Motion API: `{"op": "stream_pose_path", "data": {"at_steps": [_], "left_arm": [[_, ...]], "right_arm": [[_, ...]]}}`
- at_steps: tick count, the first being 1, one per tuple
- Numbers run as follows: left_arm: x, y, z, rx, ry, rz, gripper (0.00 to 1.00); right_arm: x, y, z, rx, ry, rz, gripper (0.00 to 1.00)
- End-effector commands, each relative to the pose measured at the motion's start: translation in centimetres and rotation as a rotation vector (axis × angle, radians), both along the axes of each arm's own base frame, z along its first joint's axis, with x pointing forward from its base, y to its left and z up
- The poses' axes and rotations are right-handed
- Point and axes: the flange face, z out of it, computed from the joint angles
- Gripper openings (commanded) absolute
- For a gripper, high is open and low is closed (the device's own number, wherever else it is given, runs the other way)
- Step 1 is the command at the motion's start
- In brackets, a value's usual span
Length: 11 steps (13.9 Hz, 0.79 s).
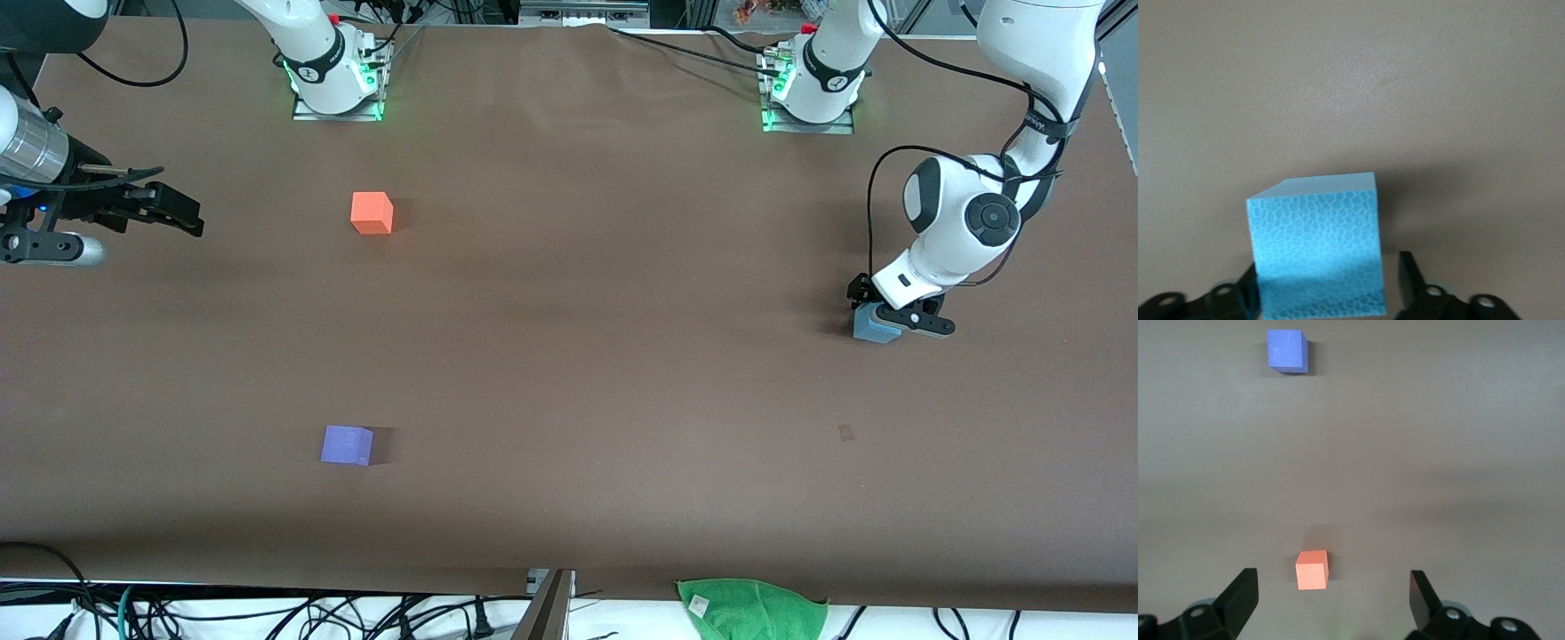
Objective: Place blue block between orange and purple blocks
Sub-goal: 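Close the left gripper on the light blue cube and lift it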
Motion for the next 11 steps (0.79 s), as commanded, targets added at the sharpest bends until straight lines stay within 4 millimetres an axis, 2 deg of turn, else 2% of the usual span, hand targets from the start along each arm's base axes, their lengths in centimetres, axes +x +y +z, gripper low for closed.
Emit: {"op": "stream_pose_path", "data": {"at_steps": [1,3,4,7,9,11], "left_arm": [[0.5,-0.2,0.2,0.004,-0.016,0.0,0.63],[0.6,-0.4,0.2,0.004,-0.014,-0.003,0.48],[0.6,-0.7,0.3,0.004,-0.014,-0.009,0.45],[1.8,-1.1,1.4,0.006,-0.041,-0.006,0.45],[2.4,-3.3,2.6,0.001,-0.065,0.03,0.45],[3.4,-7.2,3.8,-0.006,-0.088,0.06,0.44]], "right_arm": [[-0.1,-0.1,0.3,0.014,0.006,-0.009,1.0],[-0.1,-0.1,0.3,0.014,0.006,-0.009,1.0],[0.0,-0.1,0.3,0.014,0.004,-0.009,1.0],[0.0,-0.1,0.3,0.014,0.004,-0.009,1.0],[0.0,-0.1,0.4,0.014,0.003,-0.009,1.0],[0.0,-0.1,0.4,0.014,0.003,-0.009,1.0]]}}
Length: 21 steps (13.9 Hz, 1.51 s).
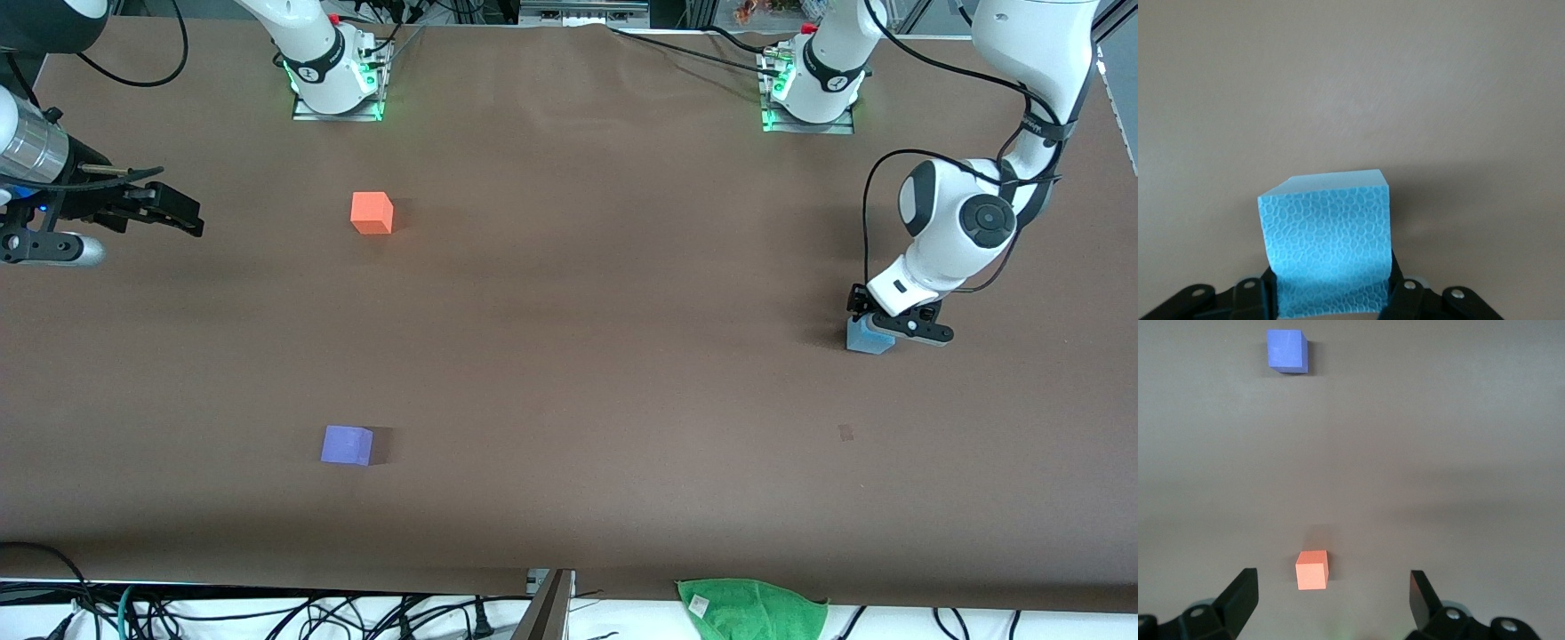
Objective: Place blue block between orange and purple blocks
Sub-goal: 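Carry the blue cube toward the table middle and release it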
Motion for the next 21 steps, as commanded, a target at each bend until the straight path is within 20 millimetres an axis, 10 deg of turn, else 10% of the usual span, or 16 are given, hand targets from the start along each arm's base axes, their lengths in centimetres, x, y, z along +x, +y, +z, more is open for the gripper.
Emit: {"op": "stream_pose_path", "data": {"at_steps": [1,13,18,21], "left_arm": [[1.4,-6.0,2.4,-0.008,-0.037,0.036,0.44],[2.4,-39.3,2.8,-0.111,-0.047,0.289,0.45],[0.8,-47.7,-0.3,-0.145,-0.046,0.339,0.45],[1.3,-48.6,-1.6,-0.164,-0.029,0.382,0.48]], "right_arm": [[0.0,-0.1,0.3,0.014,0.004,-0.009,1.0],[0.0,-0.3,0.3,0.014,0.004,-0.012,1.0],[0.0,-0.5,0.3,0.014,0.004,-0.015,1.0],[0.0,-0.5,0.3,0.014,0.004,-0.015,1.0]]}}
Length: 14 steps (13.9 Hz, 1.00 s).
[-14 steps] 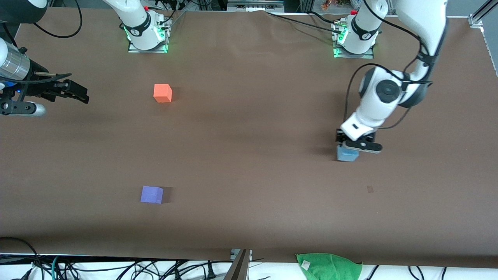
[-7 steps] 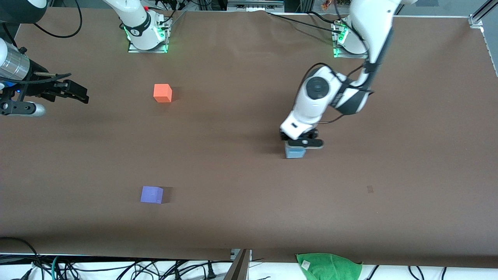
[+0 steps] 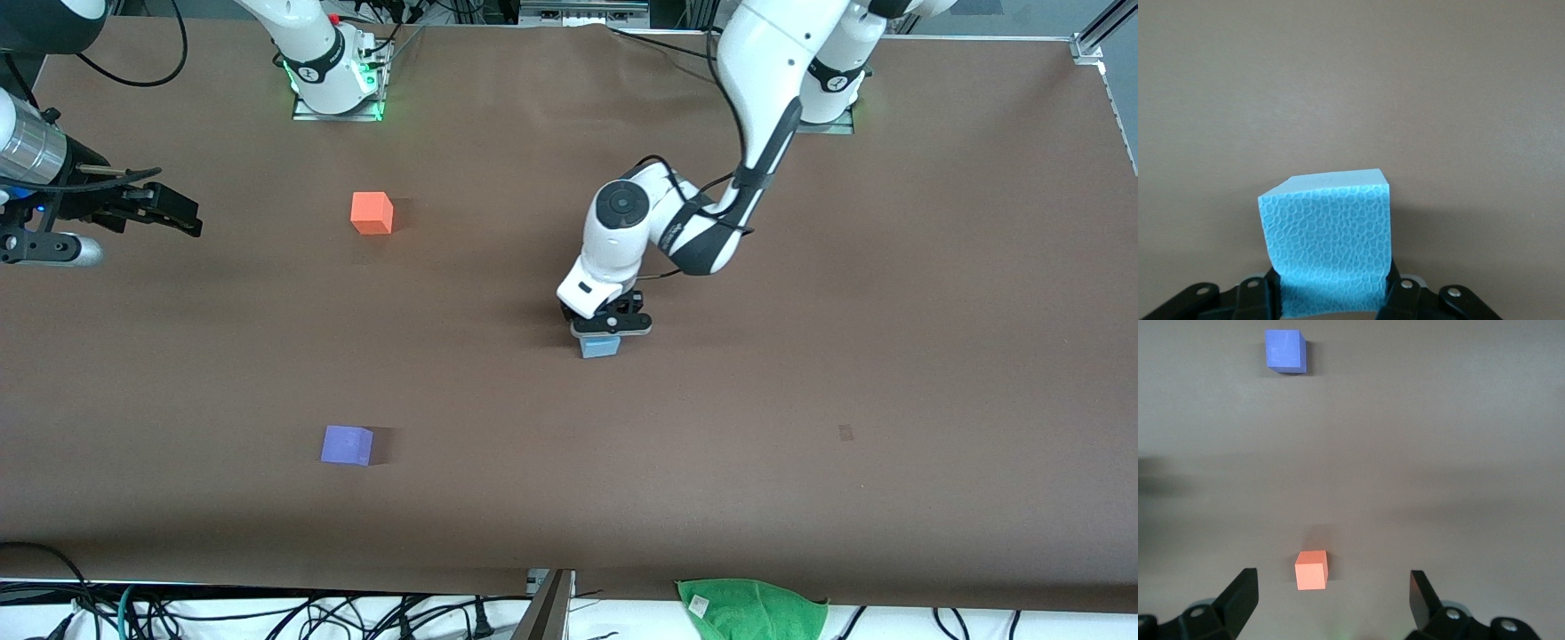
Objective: Place blue block between orange and purple blocks
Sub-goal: 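Carry the blue cube toward the table middle and release it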
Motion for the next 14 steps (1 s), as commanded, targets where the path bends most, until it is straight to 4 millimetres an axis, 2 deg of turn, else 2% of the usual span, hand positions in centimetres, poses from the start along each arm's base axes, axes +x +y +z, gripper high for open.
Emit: {"op": "stream_pose_path", "data": {"at_steps": [1,2,3,4,7,8,10,11,13,14], "left_arm": [[1.1,-0.8,-0.5,-0.008,0.014,0.036,0.61],[1.1,-0.8,-0.4,-0.007,0.016,0.037,0.76],[1.3,-0.8,0.0,-0.012,0.012,0.04,1.0],[1.6,-0.4,0.8,-0.008,0.027,0.053,1.0],[3.0,0.1,6.4,0.02,0.118,0.098,1.0],[3.7,1.3,8.2,0.024,0.122,0.113,1.0],[6.1,5.4,12.9,0.004,0.097,0.173,1.0],[7.1,7.5,15.0,0.004,0.095,0.203,1.0],[8.6,11.6,18.8,-0.001,0.089,0.262,1.0],[9.2,14.1,20.5,0.01,0.101,0.294,1.0]], "right_arm": [[0.0,-0.2,0.3,0.014,0.003,-0.011,1.0],[-0.1,-0.2,0.3,0.014,0.005,-0.011,1.0],[-0.1,-0.2,0.3,0.014,0.005,-0.011,1.0],[-0.1,-0.2,0.3,0.014,0.005,-0.01,1.0],[-0.1,-0.2,0.3,0.015,0.005,-0.01,1.0],[-0.1,-0.2,0.3,0.015,0.005,-0.008,1.0],[0.0,0.8,0.0,0.018,0.007,0.022,1.0],[0.1,2.0,-0.1,0.024,0.0,0.041,1.0],[0.0,5.7,-0.2,0.046,-0.017,0.101,1.0],[0.3,7.1,-1.3,0.041,0.002,0.123,1.0]]}}
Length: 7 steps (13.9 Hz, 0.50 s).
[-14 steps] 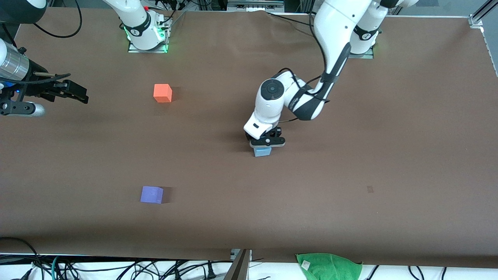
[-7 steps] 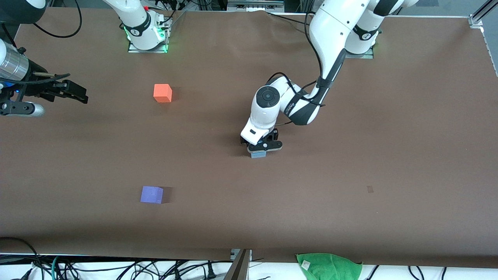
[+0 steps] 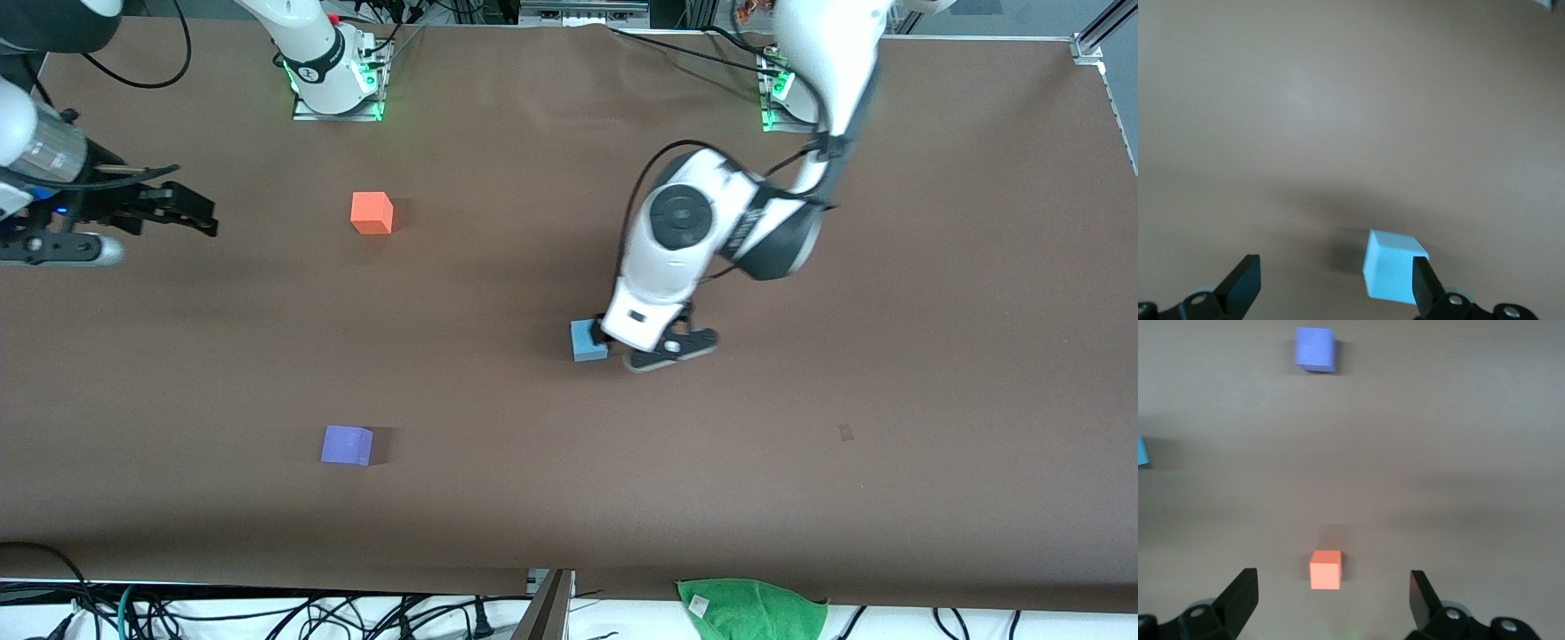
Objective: Place blue block between orange and purple blocks
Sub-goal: 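Withdraw the left gripper while the right gripper reaches toward the blue cube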
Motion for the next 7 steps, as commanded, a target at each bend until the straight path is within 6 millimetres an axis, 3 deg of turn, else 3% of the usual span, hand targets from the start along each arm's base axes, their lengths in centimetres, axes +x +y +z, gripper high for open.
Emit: {"op": "stream_pose_path", "data": {"at_steps": [1,4,7], "left_arm": [[0.7,6.6,4.9,0.009,0.039,0.068,1.0],[1.7,14.2,10.0,0.031,0.03,-0.087,1.0],[1.0,20.9,13.9,0.045,0.069,-0.183,1.0]], "right_arm": [[0.6,3.7,-1.9,0.003,0.017,0.063,1.0],[2.8,5.4,-9.6,-0.011,0.154,0.086,1.0],[2.0,9.2,-9.3,-0.01,0.139,0.142,1.0]]}}
